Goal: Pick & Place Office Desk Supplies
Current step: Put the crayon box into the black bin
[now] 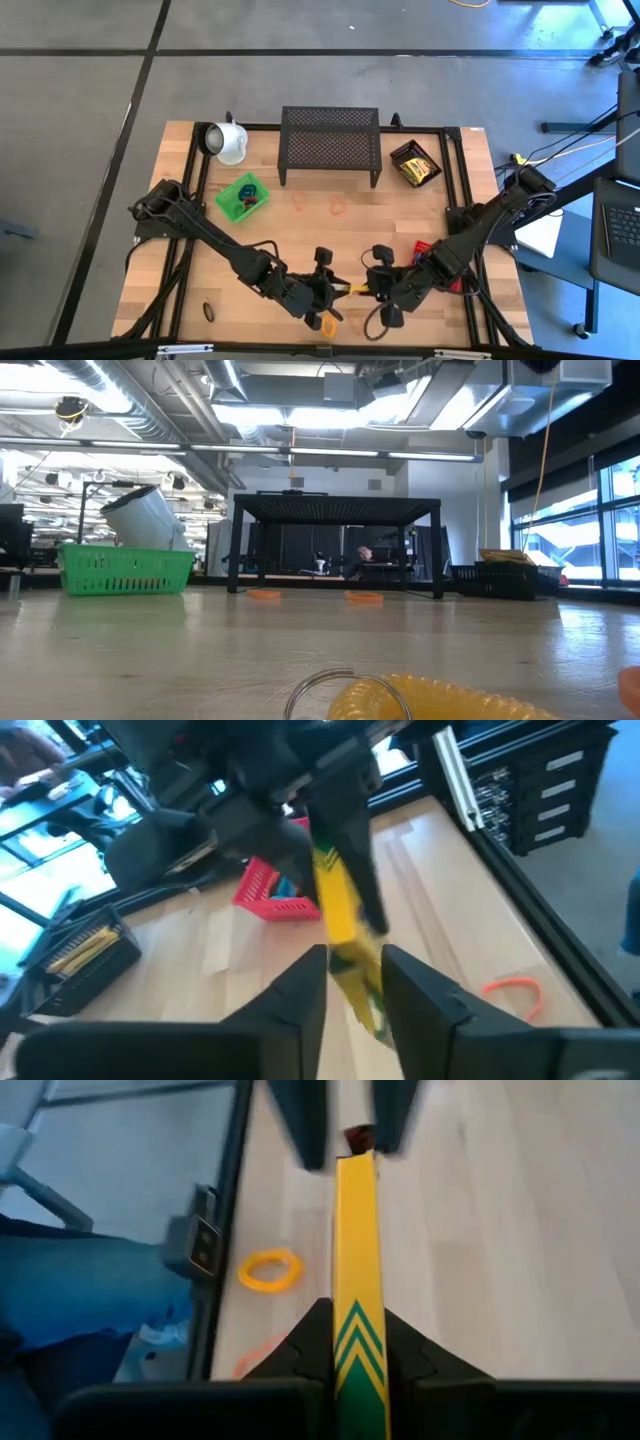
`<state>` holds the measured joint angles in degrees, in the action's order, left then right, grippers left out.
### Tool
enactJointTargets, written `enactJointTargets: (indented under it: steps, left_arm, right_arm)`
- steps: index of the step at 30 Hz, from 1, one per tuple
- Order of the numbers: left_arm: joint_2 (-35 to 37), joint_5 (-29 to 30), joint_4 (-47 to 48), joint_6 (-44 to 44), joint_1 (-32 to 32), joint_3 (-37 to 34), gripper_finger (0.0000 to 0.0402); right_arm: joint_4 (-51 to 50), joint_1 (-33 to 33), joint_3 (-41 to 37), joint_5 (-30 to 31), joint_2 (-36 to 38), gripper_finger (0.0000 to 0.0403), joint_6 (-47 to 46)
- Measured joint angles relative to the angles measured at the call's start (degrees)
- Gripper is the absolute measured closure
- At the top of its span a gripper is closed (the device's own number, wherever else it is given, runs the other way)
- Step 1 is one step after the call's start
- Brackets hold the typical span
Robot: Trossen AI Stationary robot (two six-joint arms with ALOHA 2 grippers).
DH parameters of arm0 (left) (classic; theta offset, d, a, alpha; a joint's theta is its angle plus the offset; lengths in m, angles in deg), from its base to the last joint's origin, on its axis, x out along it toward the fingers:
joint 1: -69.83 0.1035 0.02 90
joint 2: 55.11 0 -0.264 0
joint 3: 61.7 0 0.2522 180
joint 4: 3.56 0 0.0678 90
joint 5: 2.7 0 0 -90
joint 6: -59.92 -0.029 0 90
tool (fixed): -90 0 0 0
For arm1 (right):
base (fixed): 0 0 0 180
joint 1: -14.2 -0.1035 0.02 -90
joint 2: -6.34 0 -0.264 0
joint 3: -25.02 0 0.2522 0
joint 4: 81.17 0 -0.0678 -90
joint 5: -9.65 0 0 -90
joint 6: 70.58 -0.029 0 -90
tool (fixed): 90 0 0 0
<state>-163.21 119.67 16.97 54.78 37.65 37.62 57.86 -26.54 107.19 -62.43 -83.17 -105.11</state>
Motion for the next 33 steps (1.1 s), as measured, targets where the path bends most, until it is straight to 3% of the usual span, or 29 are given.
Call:
enactJointTargets:
  steps: [6,17,27,33]
  left_arm:
    - [0.0,5.6,0.0,0.0,0.0,0.0,0.0281]
    - [0.0,17.5,-1.7,2.9,-0.5,0.0,0.0292]
    - [0.0,19.5,-2.3,2.9,-0.8,0.0,0.0314]
    - [0.0,23.2,-2.3,2.9,-0.7,0.0,0.0323]
  right_arm:
    - [-13.6,1.7,3.0,0.1,1.7,0.0365,-2.8]
    - [-32.8,5.1,5.3,13.8,10.4,0.0364,-1.4]
    - [-39.3,7.8,4.6,26.6,21.5,0.0364,-2.5]
    - [-39.2,9.4,-3.2,33.9,31.0,0.0363,-6.8]
